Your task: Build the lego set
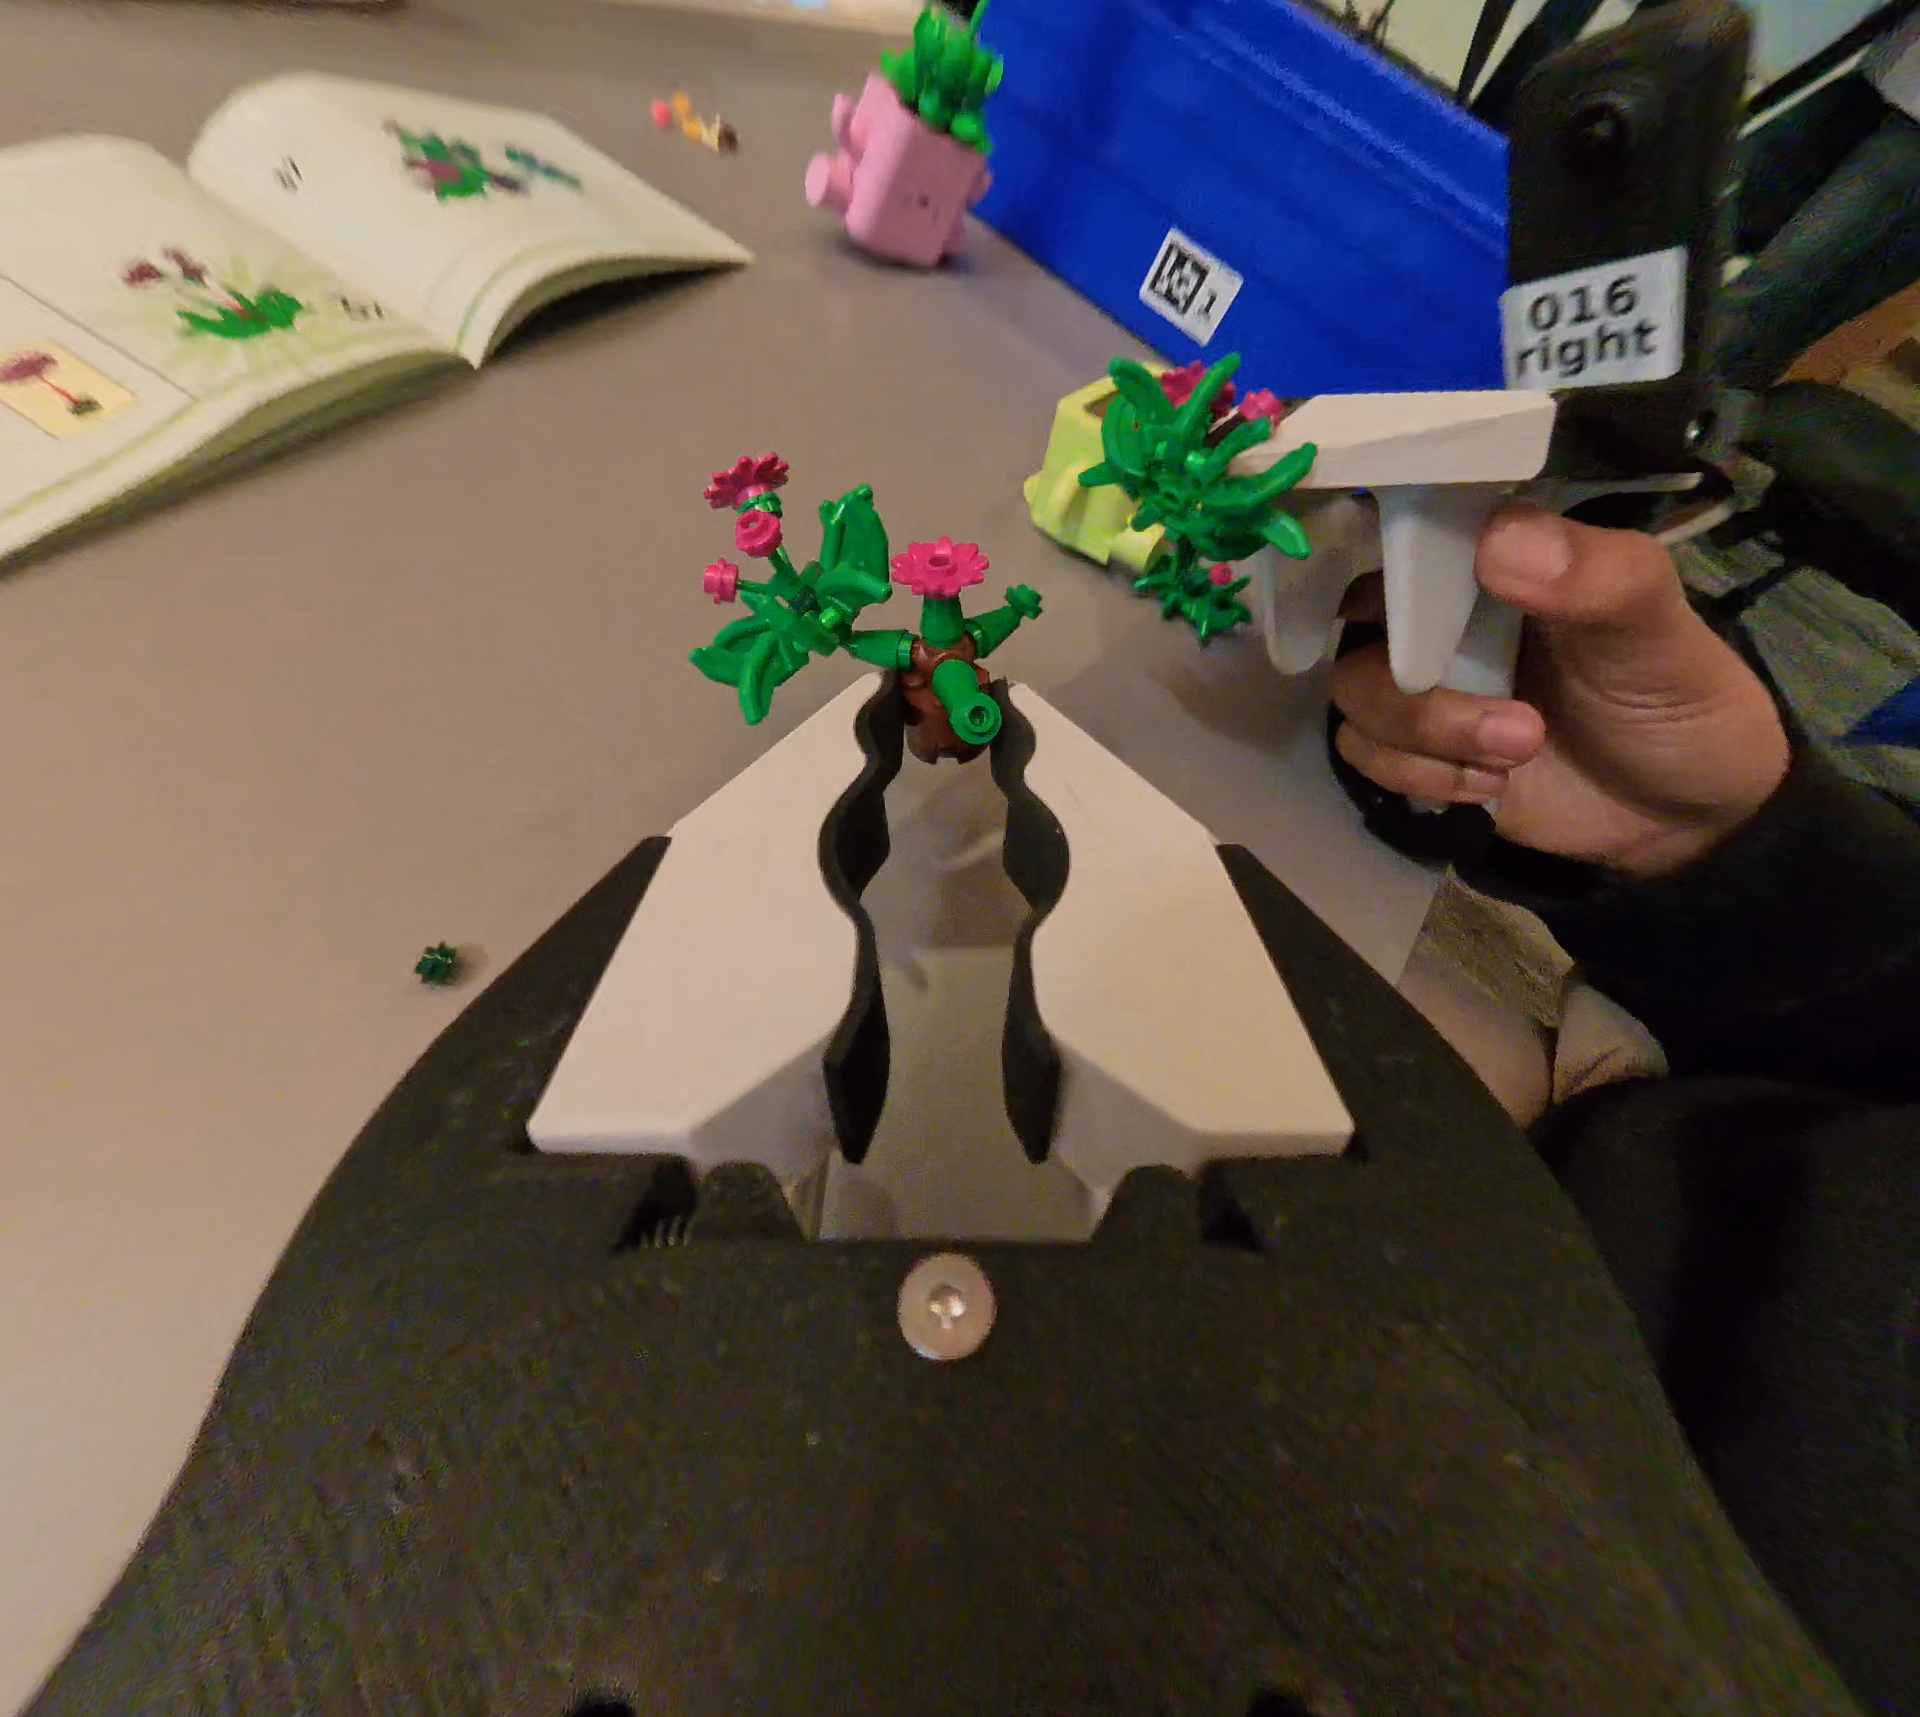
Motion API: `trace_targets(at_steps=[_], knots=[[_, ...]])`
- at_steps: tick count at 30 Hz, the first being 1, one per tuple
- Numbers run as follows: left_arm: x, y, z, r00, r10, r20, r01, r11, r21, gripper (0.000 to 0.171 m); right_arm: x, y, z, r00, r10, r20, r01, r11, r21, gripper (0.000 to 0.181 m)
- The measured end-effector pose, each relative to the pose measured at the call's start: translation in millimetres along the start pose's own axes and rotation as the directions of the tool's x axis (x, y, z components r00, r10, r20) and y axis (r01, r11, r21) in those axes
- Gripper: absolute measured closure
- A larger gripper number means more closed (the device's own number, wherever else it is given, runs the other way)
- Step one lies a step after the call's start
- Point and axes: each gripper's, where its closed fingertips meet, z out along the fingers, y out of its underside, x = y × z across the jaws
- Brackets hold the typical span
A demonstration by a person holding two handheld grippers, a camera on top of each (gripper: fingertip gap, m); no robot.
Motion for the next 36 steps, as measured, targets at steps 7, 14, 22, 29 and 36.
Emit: trace_targets(at_steps=[7,14,22,29,36], knots=[[14,-26,-17,0.995,0.09,0.041,-0.093,0.992,0.084,0.159,-28,-12,1,0.984,-0.002,0.177,-0.01,0.998,0.068,0.177],[38,-54,-39,0.971,0.217,0.102,-0.237,0.934,0.266,0.159,-41,-21,1,0.948,0.071,0.311,-0.116,0.985,0.129,0.177],[34,-45,-34,0.97,0.209,0.127,-0.232,0.949,0.215,0.159,-46,-15,12,0.955,0.036,0.294,-0.068,0.993,0.1,0.177],[32,-43,-32,0.97,0.189,0.153,-0.217,0.957,0.193,0.159,-41,-13,12,0.98,-0.096,0.175,0.085,0.994,0.067,0.177],[32,-42,-31,0.943,0.25,0.218,-0.284,0.948,0.143,0.158,-39,-11,10,0.976,-0.179,0.126,0.173,0.983,0.057,0.177]])
